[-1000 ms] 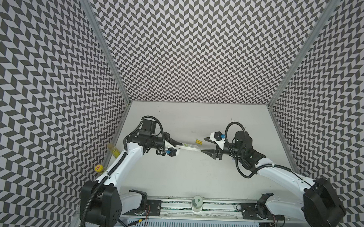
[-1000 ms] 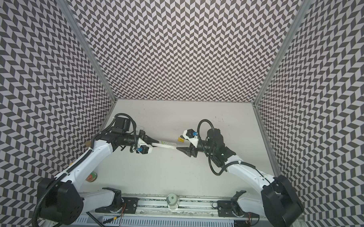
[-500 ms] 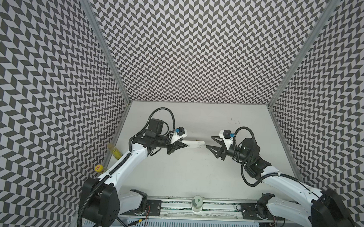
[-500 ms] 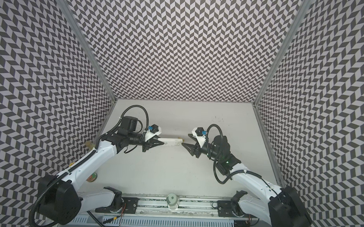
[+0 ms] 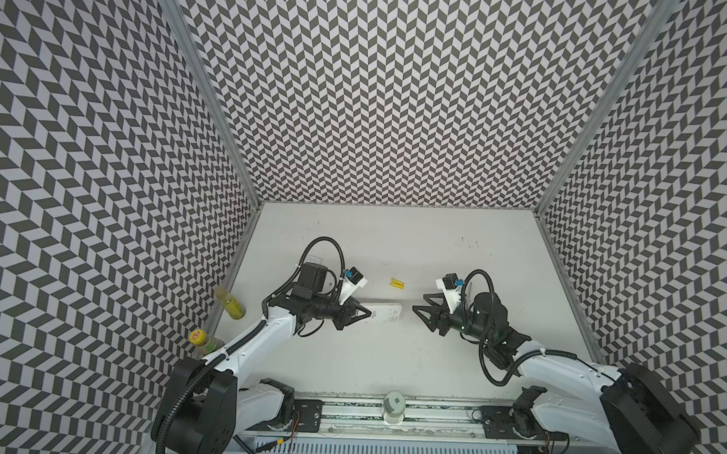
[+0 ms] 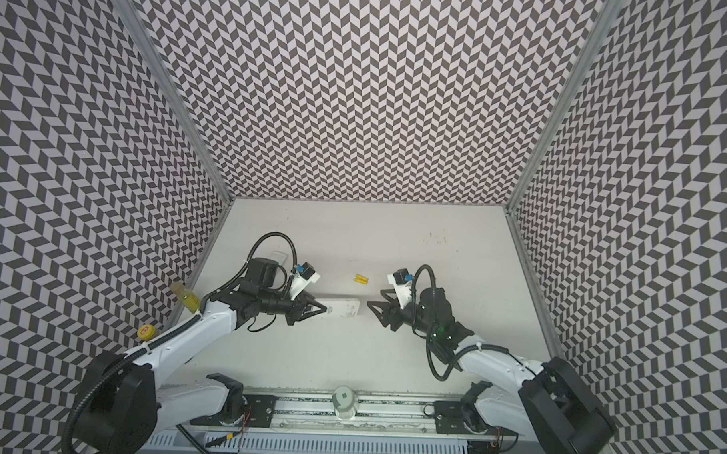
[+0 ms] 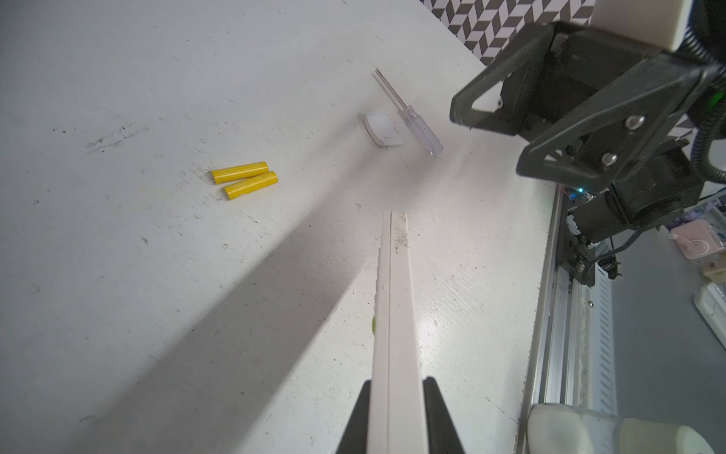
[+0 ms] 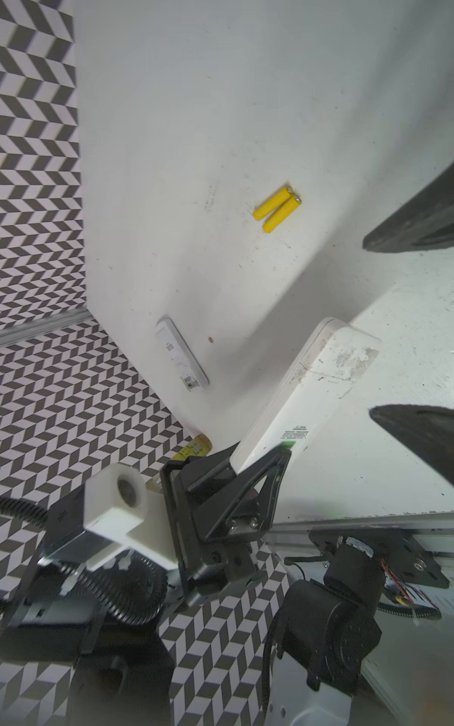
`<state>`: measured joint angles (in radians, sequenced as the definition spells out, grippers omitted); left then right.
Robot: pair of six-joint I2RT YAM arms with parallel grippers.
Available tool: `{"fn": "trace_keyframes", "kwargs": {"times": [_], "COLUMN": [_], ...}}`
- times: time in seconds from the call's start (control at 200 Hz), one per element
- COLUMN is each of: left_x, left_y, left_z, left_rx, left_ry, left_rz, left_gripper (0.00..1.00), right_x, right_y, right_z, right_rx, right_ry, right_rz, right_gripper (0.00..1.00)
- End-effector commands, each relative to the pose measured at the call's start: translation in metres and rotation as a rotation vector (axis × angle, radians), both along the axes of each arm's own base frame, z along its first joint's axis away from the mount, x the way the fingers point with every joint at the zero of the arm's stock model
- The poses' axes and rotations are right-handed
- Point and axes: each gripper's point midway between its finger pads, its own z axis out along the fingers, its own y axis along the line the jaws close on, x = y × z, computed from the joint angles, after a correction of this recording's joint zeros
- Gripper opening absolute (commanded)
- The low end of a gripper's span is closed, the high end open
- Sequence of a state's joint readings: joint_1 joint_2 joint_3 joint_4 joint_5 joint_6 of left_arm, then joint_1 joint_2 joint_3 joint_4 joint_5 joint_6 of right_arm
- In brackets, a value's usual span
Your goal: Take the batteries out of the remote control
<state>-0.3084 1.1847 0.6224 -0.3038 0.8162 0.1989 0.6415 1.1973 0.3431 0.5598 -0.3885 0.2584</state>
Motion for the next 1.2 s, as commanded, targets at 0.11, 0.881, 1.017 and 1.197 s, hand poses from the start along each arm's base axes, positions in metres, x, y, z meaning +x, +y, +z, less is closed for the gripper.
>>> {"fn": "trace_keyframes", "kwargs": {"times": [0.11,0.881,1.017,1.197], "left_x": [0.007,-0.011,-0.011,-0.008], "left_y": [-0.003,-0.019,-0.018,-0.017], "left_z": [0.021,0.038,0.036,0.034], "left_rx": [-0.106,-0.165,-0.160,-0.150], "left_ry": [-0.048,-0.104,-0.102,-0.106], "left_rz": [0.014,-0.124,-0.122,-0.111], "left_gripper": [0.00,0.00,0.00,0.00], "right_x": [0.004,0.015,0.014,0.015], "right_y": [0.017,0.059,0.056,0.048], "right_z": [0.003,-0.015,-0.020,-0.024], "right_rx": [0.092,0.095,0.078,0.067], "right_ry": [0.063,0.117,0.117,0.117], "right_rz": [-0.020,0.091,0.083,0.060], "right_gripper": [0.59,0.50,0.35,0.26]}}
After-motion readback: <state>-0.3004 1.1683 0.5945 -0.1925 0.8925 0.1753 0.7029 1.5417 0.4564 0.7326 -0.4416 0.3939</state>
